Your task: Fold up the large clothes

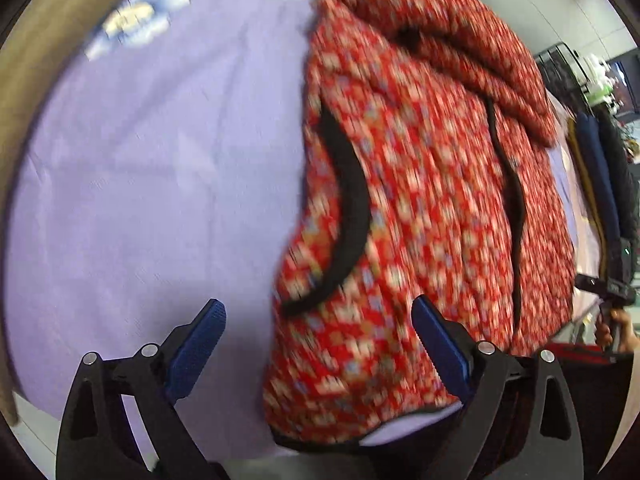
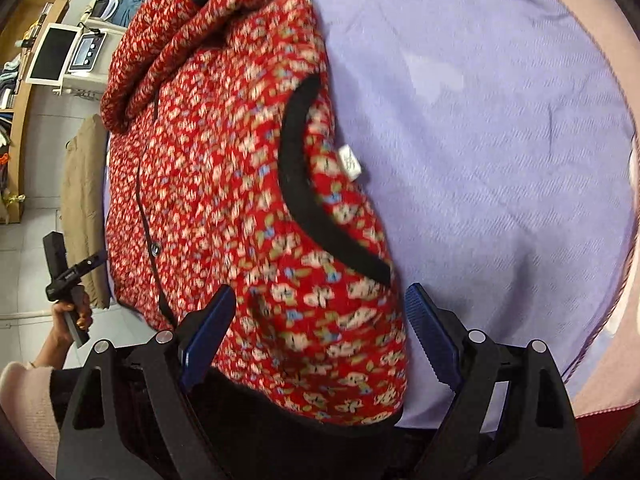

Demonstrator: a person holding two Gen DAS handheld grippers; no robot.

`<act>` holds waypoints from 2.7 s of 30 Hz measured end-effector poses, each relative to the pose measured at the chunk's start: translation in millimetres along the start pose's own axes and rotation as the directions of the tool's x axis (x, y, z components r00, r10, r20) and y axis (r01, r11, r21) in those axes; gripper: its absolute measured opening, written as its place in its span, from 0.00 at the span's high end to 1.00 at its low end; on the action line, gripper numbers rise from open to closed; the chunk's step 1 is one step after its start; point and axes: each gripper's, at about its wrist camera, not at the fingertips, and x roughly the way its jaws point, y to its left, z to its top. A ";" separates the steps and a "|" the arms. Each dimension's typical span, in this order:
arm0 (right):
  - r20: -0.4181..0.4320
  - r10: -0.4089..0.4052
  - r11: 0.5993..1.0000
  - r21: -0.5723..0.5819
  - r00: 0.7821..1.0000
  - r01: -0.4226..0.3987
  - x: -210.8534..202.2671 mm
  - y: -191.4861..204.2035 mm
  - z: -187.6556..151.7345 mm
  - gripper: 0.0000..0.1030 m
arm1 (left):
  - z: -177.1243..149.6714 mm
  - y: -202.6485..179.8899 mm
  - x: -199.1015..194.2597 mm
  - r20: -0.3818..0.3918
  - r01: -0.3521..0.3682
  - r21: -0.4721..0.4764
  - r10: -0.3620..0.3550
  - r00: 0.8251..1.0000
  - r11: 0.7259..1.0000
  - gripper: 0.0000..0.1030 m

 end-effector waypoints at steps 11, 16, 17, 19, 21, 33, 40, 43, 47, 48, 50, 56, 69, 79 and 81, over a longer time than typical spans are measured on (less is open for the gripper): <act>-0.074 -0.014 0.999 -0.030 0.997 0.012 25.2 1.4 -23.5 0.24 | -30.3 -19.8 37.5 -0.079 -0.019 0.065 0.024 0.997 0.998 0.18; -0.095 0.003 0.999 -0.052 0.995 -0.008 24.3 7.4 -23.8 0.64 | -23.8 -24.6 32.5 -0.091 0.036 0.068 -0.030 0.995 0.997 0.47; -0.097 0.020 0.998 -0.061 0.995 -0.026 23.1 10.4 -24.2 0.74 | -24.5 -26.1 29.4 -0.089 0.045 0.068 -0.039 0.995 0.997 0.53; -0.099 0.033 0.994 -0.098 0.995 -0.043 17.8 19.9 -29.8 0.81 | -25.8 -31.4 25.0 -0.088 0.048 0.071 -0.042 0.995 0.996 0.63; -0.115 0.005 0.990 -0.139 0.993 -0.021 15.9 28.0 -36.4 0.84 | -28.7 -39.7 18.7 -0.087 0.086 0.077 -0.079 0.993 0.993 0.76; -0.120 0.097 0.994 -0.032 0.988 -0.101 -7.6 16.1 -56.7 0.87 | -56.1 -37.7 -10.9 -0.093 0.185 0.069 -0.178 0.980 0.980 0.81; -0.134 0.065 0.996 -0.047 0.989 -0.072 1.1 37.4 -27.0 0.87 | -28.3 -33.6 8.1 -0.097 0.101 0.019 -0.099 0.990 0.995 0.80; -0.108 0.139 0.990 -0.020 0.984 -0.142 -14.2 40.7 -18.9 0.87 | -13.5 -40.8 -7.7 -0.054 0.124 -0.001 -0.124 0.991 0.992 0.80; -0.049 0.235 0.971 -0.034 0.971 -0.237 -33.4 61.8 1.2 0.87 | 5.8 -51.8 -36.1 0.008 0.137 0.017 -0.137 0.990 0.990 0.80; -0.035 0.259 0.964 -0.049 0.965 -0.260 -38.5 69.8 8.8 0.87 | 9.2 -52.4 -41.4 0.019 0.139 0.022 -0.140 0.990 0.990 0.80; -0.007 0.289 0.954 -0.082 0.957 -0.288 -49.5 83.7 20.9 0.87 | 21.3 -58.1 -56.6 0.052 0.147 0.034 -0.149 0.988 0.989 0.80; 0.094 0.366 0.922 -0.173 0.926 -0.347 -80.2 128.5 83.8 0.87 | 76.4 -77.6 -92.2 0.151 0.166 0.067 -0.174 0.973 0.984 0.80; 0.348 0.289 0.953 -0.021 0.892 -0.301 -134.6 119.6 243.7 0.87 | 242.4 -57.1 -120.2 0.322 0.110 -0.080 -0.079 0.943 0.991 0.80; 0.382 0.215 0.943 0.160 0.899 -0.293 -110.0 93.7 318.7 0.87 | 342.7 -49.7 -72.7 0.263 0.091 -0.241 -0.025 0.964 0.966 0.80; 0.392 0.221 0.923 0.212 0.893 -0.322 -103.2 84.2 328.7 0.87 | 353.8 -44.1 -62.2 0.249 0.094 -0.276 -0.023 0.968 0.956 0.80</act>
